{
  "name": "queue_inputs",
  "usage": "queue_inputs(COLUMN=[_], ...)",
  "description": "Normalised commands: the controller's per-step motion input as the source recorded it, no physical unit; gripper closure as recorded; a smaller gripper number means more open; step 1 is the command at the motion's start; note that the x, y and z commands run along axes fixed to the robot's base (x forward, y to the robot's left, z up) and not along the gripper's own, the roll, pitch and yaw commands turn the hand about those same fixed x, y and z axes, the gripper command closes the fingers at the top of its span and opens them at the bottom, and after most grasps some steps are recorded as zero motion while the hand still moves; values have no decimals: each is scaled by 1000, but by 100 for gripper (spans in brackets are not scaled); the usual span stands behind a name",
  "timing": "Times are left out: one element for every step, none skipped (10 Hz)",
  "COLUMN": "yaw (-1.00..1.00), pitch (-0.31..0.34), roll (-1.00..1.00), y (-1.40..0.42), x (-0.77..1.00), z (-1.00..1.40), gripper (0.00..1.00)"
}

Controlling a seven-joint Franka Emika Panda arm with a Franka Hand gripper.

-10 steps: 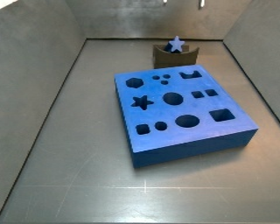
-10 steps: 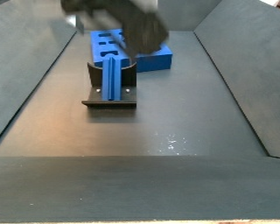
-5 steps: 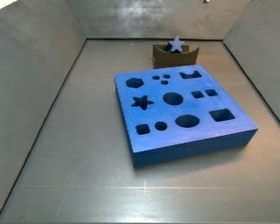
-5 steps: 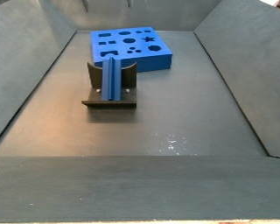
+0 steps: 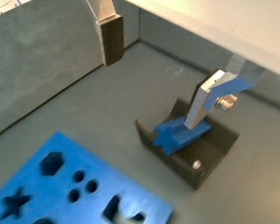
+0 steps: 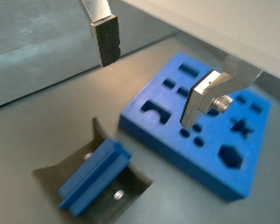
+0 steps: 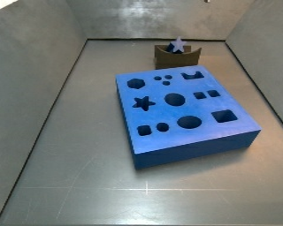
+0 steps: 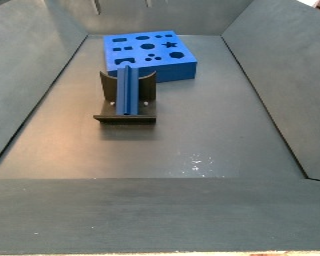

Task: Pick up the star object. Move up. Place the star object on the fixture. Regrasp the star object. Move to above the board. Insert the star object.
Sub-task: Regrasp the star object.

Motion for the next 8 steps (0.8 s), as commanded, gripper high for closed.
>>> queue_inputs(yaw=[24, 25, 26, 27, 28, 29, 30, 32], pitch=[-27, -34, -36, -36, -34, -30, -28, -18], roll=[1000, 1000, 1000, 1000, 1000, 1000, 1000, 1000], y=[-26, -28, -24, -22, -22, -26, -27, -27], x=[-40, -36, -37, -34, -28, -16, -1, 20], z=[3, 4, 4, 10, 18, 17, 0, -10], gripper=[0, 0, 0, 0, 0, 0, 0, 0])
